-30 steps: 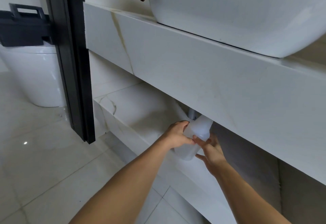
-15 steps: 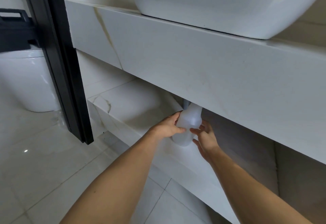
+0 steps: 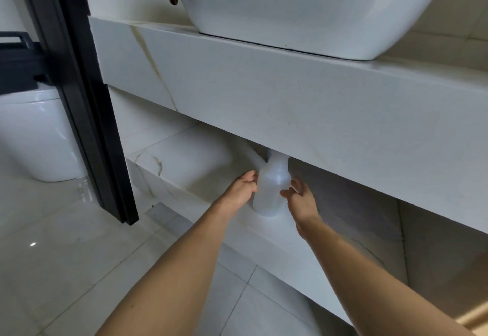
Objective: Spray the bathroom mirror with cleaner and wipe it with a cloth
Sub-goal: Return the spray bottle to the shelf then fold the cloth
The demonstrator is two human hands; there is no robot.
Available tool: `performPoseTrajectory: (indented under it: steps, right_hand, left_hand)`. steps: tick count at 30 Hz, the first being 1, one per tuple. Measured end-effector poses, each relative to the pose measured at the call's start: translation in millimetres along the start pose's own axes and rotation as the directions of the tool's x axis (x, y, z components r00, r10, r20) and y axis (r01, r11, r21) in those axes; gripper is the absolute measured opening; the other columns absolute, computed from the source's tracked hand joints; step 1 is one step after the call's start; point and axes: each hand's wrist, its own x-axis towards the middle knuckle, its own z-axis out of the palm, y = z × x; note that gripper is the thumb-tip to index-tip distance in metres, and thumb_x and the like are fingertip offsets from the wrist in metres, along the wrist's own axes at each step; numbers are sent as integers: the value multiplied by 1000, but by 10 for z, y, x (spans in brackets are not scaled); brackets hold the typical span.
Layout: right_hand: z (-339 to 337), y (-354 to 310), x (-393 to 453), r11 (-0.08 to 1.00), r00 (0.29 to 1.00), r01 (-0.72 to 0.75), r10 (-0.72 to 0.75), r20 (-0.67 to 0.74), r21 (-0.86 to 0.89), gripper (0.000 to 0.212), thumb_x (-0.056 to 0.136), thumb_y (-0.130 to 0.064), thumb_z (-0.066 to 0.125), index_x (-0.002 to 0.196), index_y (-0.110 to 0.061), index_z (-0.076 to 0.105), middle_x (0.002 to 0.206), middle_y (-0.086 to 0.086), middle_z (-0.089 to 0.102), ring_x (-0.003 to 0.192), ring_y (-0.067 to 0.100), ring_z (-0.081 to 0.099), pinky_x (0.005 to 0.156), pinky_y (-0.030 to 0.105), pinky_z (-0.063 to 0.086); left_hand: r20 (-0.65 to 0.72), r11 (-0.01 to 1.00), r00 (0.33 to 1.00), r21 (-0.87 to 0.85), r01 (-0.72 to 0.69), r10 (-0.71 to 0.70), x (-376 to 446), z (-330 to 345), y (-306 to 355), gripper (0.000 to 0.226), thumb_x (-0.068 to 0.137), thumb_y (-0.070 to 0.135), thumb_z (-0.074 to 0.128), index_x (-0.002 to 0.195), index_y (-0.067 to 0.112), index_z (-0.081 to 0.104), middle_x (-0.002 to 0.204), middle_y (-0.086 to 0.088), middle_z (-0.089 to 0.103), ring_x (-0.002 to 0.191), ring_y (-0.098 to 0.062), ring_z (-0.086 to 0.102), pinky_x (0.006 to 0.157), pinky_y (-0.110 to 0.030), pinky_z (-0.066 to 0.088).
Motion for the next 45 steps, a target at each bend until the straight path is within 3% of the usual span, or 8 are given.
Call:
performPoseTrajectory:
  steps: [4, 12, 16, 22, 27, 31, 39, 45]
  right_hand:
    - [28, -95, -133, 997, 997, 49, -52, -55, -57, 60, 97, -6, 55, 153, -15, 35, 157, 4, 40, 145, 20, 37, 116, 37, 33]
    - [239, -368, -505, 964, 981, 82, -123, -149, -255, 48, 98, -21, 55, 144, -9, 48, 145, 8, 53, 131, 27, 52, 108, 35, 40]
    - [697, -563, -791, 963, 983, 181, -173, 61, -201, 39, 96, -16, 54, 135, -11, 55, 122, 4, 62, 100, 18, 58, 86, 25, 42]
    - [1672, -1262, -1070, 871, 822, 490, -471, 321, 23, 38, 100, -15, 51, 139, -15, 53, 137, -3, 57, 120, 8, 54, 79, -2, 38]
    - [2242, -2220, -1147, 737, 658, 647, -669, 346, 196, 41, 102, -14, 48, 143, -13, 50, 141, 1, 55, 124, 8, 52, 95, 8, 39]
    - [2394, -3158, -1159, 668, 606, 701, -743, 285, 251, 42, 103, -15, 45, 145, -12, 47, 144, 3, 52, 128, 14, 51, 109, 31, 42]
    - [1972, -5060, -785, 655, 654, 737, -753, 71, 165, 40, 103, -14, 42, 144, -15, 46, 142, 0, 46, 120, 9, 52, 100, 25, 44]
    - [1436, -5543, 249, 924, 925, 376, -378, -20, -68, 43, 100, -9, 39, 142, -12, 47, 144, 8, 47, 122, 25, 53, 96, 29, 39]
  left_hand:
    - [-52, 999, 999, -44, -12, 9, -112, -87, 102, 53, 102, 6, 37, 154, 14, 32, 159, -1, 36, 147, -16, 32, 123, -39, 23]
    - [-265, 989, 953, 13, -150, 148, -460, -530, 123, 45, 103, 8, 37, 146, 15, 46, 151, -2, 47, 142, -18, 40, 120, -38, 30]
    - [-524, 965, 817, 36, -260, 240, -702, -1036, 163, 33, 101, 29, 45, 129, 23, 61, 135, 2, 61, 129, -18, 53, 114, -45, 39]
    - [-675, 871, 594, 156, -465, 438, -1214, -1634, 691, 38, 96, 45, 38, 121, 29, 62, 127, 9, 63, 120, -10, 59, 107, -35, 43]
    - [-742, 794, 401, 284, -537, 537, -1501, -2198, 1355, 43, 105, 38, 33, 134, 19, 57, 133, 4, 61, 120, -12, 60, 109, -39, 44]
    - [-783, 780, 340, 275, -562, 521, -1628, -2542, 2162, 39, 109, 33, 31, 139, 21, 53, 139, 5, 56, 122, -11, 58, 111, -39, 44]
    - [-725, 786, 423, 261, -561, 543, -1349, -2692, 4200, 43, 108, 36, 32, 148, 28, 43, 151, 11, 45, 131, -8, 51, 116, -37, 38]
    - [-579, 877, 659, 331, -349, 480, -687, -2546, 4982, 40, 107, 33, 38, 147, 34, 44, 149, 19, 42, 135, -2, 41, 110, -19, 29]
